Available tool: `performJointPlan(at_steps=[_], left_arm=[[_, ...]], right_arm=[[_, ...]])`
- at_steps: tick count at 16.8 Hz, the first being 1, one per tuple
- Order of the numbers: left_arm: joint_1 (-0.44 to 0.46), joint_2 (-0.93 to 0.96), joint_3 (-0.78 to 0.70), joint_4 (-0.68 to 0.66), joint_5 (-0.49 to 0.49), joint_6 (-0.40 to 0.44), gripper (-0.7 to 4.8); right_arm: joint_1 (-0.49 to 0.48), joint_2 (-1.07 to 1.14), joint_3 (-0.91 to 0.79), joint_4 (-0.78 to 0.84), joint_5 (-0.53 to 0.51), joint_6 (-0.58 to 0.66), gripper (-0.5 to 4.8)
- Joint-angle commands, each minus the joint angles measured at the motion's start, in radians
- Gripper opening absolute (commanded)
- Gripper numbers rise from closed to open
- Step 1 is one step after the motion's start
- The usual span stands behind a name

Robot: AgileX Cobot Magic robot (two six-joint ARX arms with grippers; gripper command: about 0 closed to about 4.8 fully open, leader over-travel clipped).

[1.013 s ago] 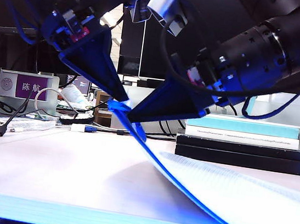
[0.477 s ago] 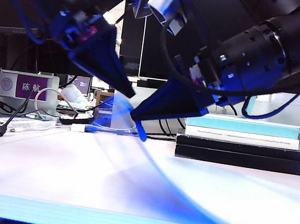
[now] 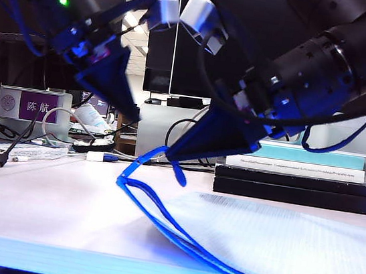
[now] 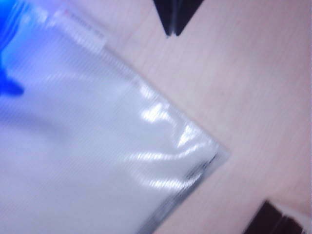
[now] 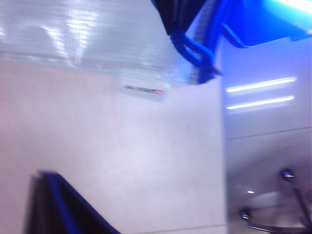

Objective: Pick up the transparent plastic file bag with a blue zipper and close its zipper.

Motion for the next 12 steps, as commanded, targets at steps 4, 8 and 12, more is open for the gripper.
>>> performJointPlan(at_steps=[4,8,12], left_arm=[[0.001,-0.004,0.002,-0.160,-0.048,0.271,0.54],[0.000,-0.045,0.003,-0.084,0.025,0.262,3.81],[0.005,-0.137,0.002,0.092,0.124,0.323,3.81]], right_arm=[[-0.069,-0.051,0.093,-0.077,0.026,0.067,-0.03],[-0.106,-0.080,0.241,-0.257,0.016,0.053,-0.03],[-0.106,-0.095,0.313,-0.370,0.016,0.019,-0.03]])
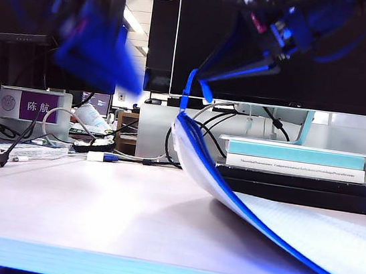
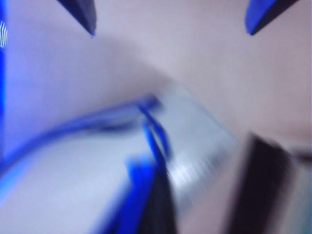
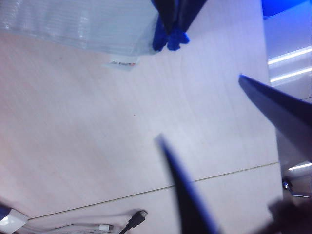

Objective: Pick up the transparent plastic file bag with a blue zipper and close its zipper.

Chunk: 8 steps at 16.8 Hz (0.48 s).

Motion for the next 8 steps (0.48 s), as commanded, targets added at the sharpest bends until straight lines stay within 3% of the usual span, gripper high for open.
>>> performJointPlan(at_steps=[1,4,6,8], left_arm=[[0.003,-0.040,0.003,0.113,0.038,0.108,3.81],[0.003,-0.038,0.002,0.088,0.100,0.130,3.81],[0.004,-0.039,0.003,0.107,0.214,0.110,3.81],[0.004,-0.039,0.003,0.117,0.389,0.086,3.69]], right_arm=[[-0.001,-0.030,0.053,-0.103,-0.008,-0.045,-0.03],[-0.001,-0.082,0.094,-0.159,-0.005,-0.051,-0.03],[-0.001,-0.130,0.125,-0.200,-0.026,-0.050,-0.03],[-0.001,-0.164,0.151,-0.254,-0.073,-0.043,-0.03]])
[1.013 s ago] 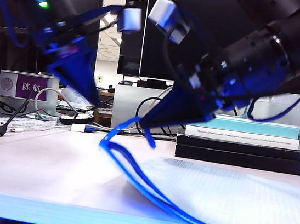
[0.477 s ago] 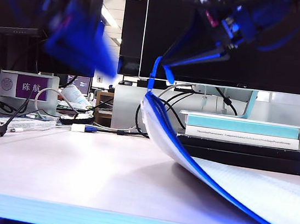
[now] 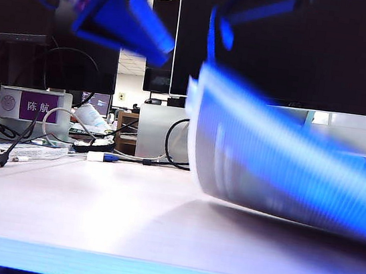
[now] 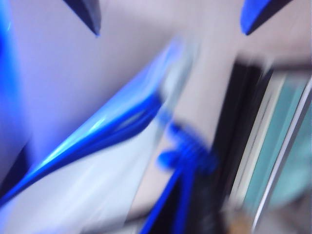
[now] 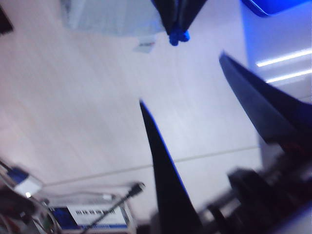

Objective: Pick up the transparent plastic file bag with a blue zipper and close its zipper.

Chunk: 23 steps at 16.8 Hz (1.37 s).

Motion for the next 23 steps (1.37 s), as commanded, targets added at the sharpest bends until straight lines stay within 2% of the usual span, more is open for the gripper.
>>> performJointPlan(at_steps=[1,3,4,9,13,14,15,19,20,21,22,23], left_arm=[[0.000,-0.005,0.004,0.020,0.177,-0.027,3.62],[0.000,-0.004,0.004,0.040,0.179,-0.032,3.60],[0.000,-0.004,0.004,0.048,0.183,-0.031,3.33],[-0.002,0.008,0.004,0.059,0.260,-0.054,3.32],[-0.003,0.009,0.004,0.169,0.286,-0.134,3.31],[-0.003,0.009,0.004,0.193,0.286,-0.151,3.10],[-0.003,0.009,0.004,0.211,0.287,-0.165,2.40],[-0.018,0.027,0.003,0.196,0.314,-0.167,2.34],[-0.020,0.028,0.003,0.195,0.317,-0.167,2.18],[-0.020,0.030,0.003,0.195,0.323,-0.166,1.05],[-0.019,0.032,0.003,0.192,0.323,-0.172,0.57],[-0.019,0.033,0.003,0.185,0.323,-0.174,0.40]], right_arm=[[0.001,-0.038,0.026,-0.048,-0.046,0.006,-0.03],[0.001,-0.066,0.027,-0.068,-0.053,0.011,-0.03],[0.001,-0.080,0.027,-0.071,-0.069,0.019,-0.03],[0.001,-0.122,0.068,-0.066,-0.127,0.059,-0.03],[0.002,-0.122,0.086,-0.073,-0.136,0.066,-0.03],[0.002,-0.122,0.086,-0.077,-0.136,0.066,-0.03],[0.002,-0.122,0.086,-0.077,-0.136,0.066,-0.03],[0.002,-0.122,0.087,-0.073,-0.143,0.067,-0.03],[0.002,-0.122,0.087,-0.073,-0.144,0.067,-0.03],[0.002,-0.122,0.087,-0.072,-0.143,0.067,-0.03],[0.002,-0.122,0.087,-0.071,-0.143,0.067,-0.03],[0.002,-0.122,0.087,-0.071,-0.143,0.067,-0.03]])
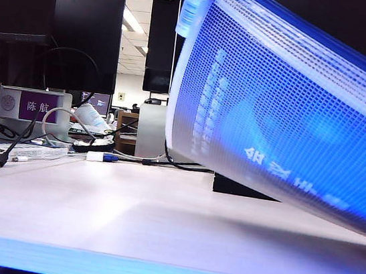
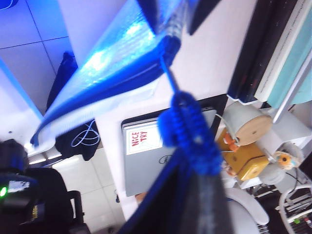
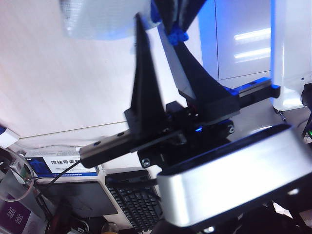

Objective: Pick up the transparent plastic file bag with a blue zipper and close its zipper.

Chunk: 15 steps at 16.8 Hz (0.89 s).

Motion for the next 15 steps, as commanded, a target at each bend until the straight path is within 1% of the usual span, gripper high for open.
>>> performJointPlan(at_steps=[1,2,4,6,7,8,11,13,15], left_arm=[[-0.002,0.003,0.002,-0.011,0.008,-0.010,0.08],[-0.002,0.003,0.002,-0.020,0.008,-0.010,-0.06],[-0.002,0.003,0.002,-0.016,-0.044,-0.024,-0.06],[0.000,0.003,0.003,-0.005,-0.068,-0.028,-0.06],[0.000,0.003,0.003,0.008,-0.083,-0.033,-0.06],[0.001,0.002,0.003,0.046,-0.113,-0.049,-0.06],[0.017,0.002,0.003,0.087,-0.132,-0.066,-0.06],[0.066,-0.011,0.027,0.080,-0.158,-0.066,-0.06],[0.107,-0.022,0.050,0.084,-0.130,-0.089,-0.06]], right_arm=[[0.001,-0.005,0.008,0.024,-0.010,0.004,-0.03],[0.001,-0.005,0.008,0.024,-0.010,0.004,-0.03],[0.001,-0.005,0.007,0.004,-0.002,0.008,-0.03],[0.001,-0.008,0.007,-0.049,0.021,0.007,-0.03],[0.001,-0.008,0.007,-0.093,0.066,0.007,-0.03],[0.001,-0.009,0.007,-0.161,0.139,0.006,-0.03],[0.001,-0.010,0.006,-0.220,0.142,0.006,-0.03],[0.001,-0.010,0.006,-0.333,0.258,-0.008,-0.03],[0.001,-0.009,0.003,-0.354,0.272,-0.009,-0.03]])
